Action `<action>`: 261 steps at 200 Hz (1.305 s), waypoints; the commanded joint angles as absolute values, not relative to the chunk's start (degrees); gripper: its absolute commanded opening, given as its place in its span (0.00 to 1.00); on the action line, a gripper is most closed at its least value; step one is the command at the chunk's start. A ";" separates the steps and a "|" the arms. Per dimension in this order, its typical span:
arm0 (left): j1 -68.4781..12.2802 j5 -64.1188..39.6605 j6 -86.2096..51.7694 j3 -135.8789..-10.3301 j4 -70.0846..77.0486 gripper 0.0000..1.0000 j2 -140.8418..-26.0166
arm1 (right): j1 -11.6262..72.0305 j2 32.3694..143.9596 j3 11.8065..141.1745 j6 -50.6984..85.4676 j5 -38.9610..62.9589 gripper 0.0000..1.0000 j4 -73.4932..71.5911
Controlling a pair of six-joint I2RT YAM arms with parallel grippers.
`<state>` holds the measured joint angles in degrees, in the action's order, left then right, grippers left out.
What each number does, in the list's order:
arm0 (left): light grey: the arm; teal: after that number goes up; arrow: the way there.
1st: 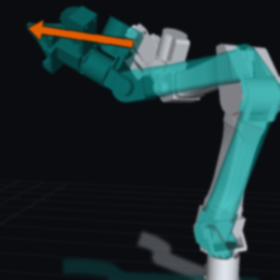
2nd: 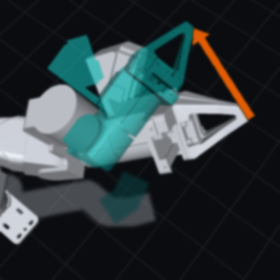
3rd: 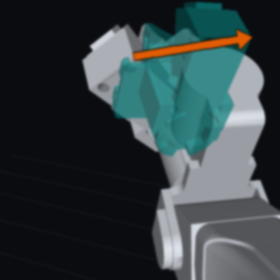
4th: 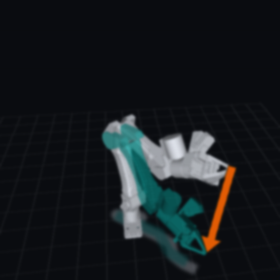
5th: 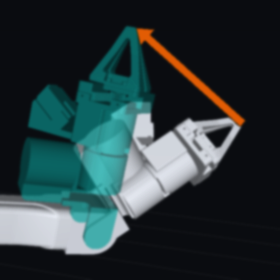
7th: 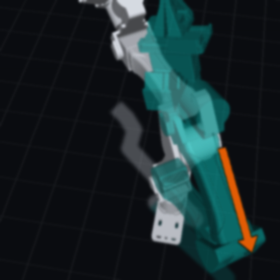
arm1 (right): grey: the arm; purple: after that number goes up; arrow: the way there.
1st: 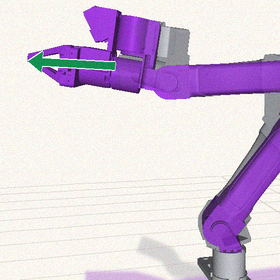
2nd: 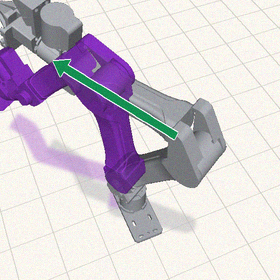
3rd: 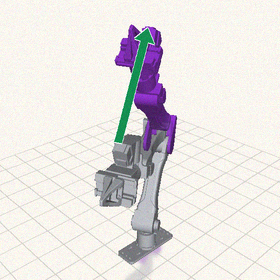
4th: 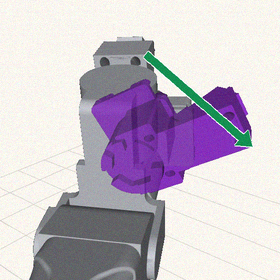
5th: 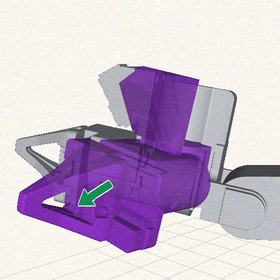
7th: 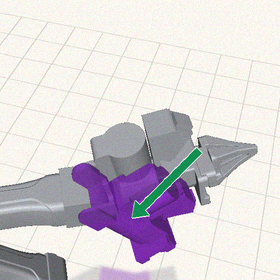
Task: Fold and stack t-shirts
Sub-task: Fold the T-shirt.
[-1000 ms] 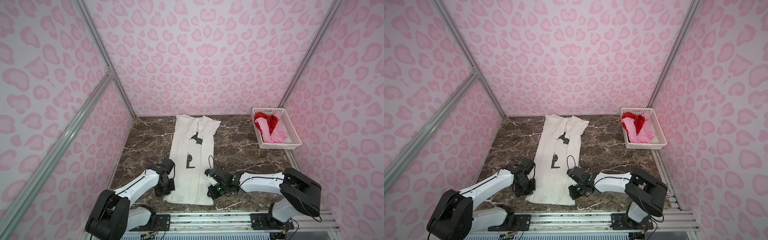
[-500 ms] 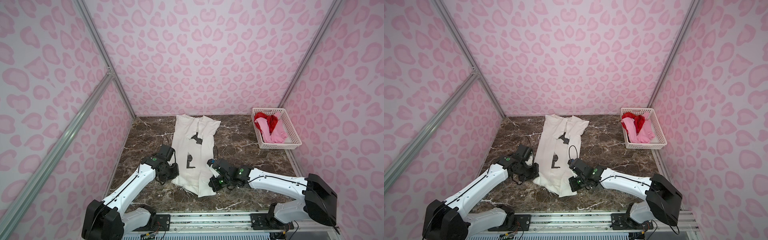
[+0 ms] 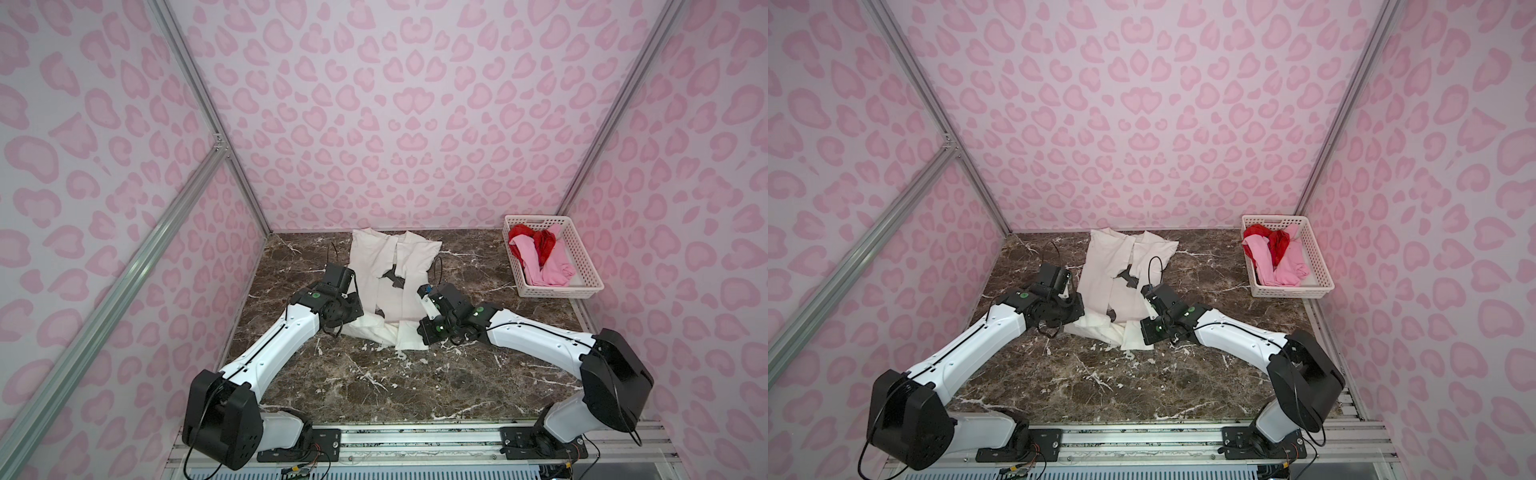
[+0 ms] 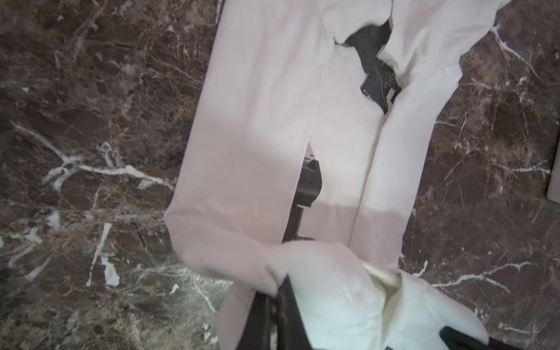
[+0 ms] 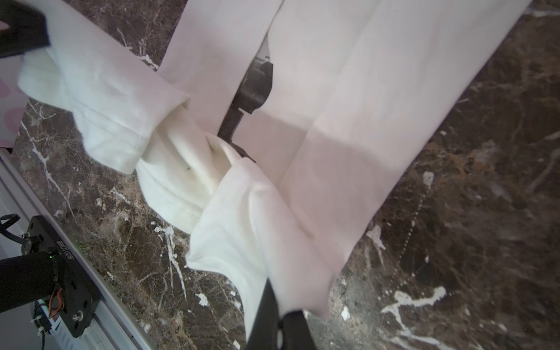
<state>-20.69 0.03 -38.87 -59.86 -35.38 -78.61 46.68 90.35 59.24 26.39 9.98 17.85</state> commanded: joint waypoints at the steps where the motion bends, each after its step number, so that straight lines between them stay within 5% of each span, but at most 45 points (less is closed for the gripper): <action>1: -19.66 1.34 -38.01 -62.43 -30.29 0.04 -82.47 | 44.15 93.11 61.98 22.61 11.00 0.00 16.52; 171: -13.72 -2.63 -34.31 -71.89 -24.15 0.05 -103.45 | 34.81 111.46 74.42 16.79 15.73 0.00 15.85; 193: -12.67 -4.02 -33.68 -73.87 -24.12 0.17 -105.51 | 34.23 112.49 76.00 16.39 15.47 0.08 17.03; 219: -11.57 -5.84 -33.03 -74.02 -23.27 0.28 -105.76 | 33.67 111.53 76.09 16.28 15.08 0.31 17.81; 261: -10.55 -6.78 -31.38 -74.57 -24.78 0.30 -100.35 | 33.55 106.57 75.90 16.56 12.66 0.40 20.11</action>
<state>-10.74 -5.54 -33.12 -74.41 -24.45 -103.79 33.45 109.19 75.81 16.51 14.22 18.15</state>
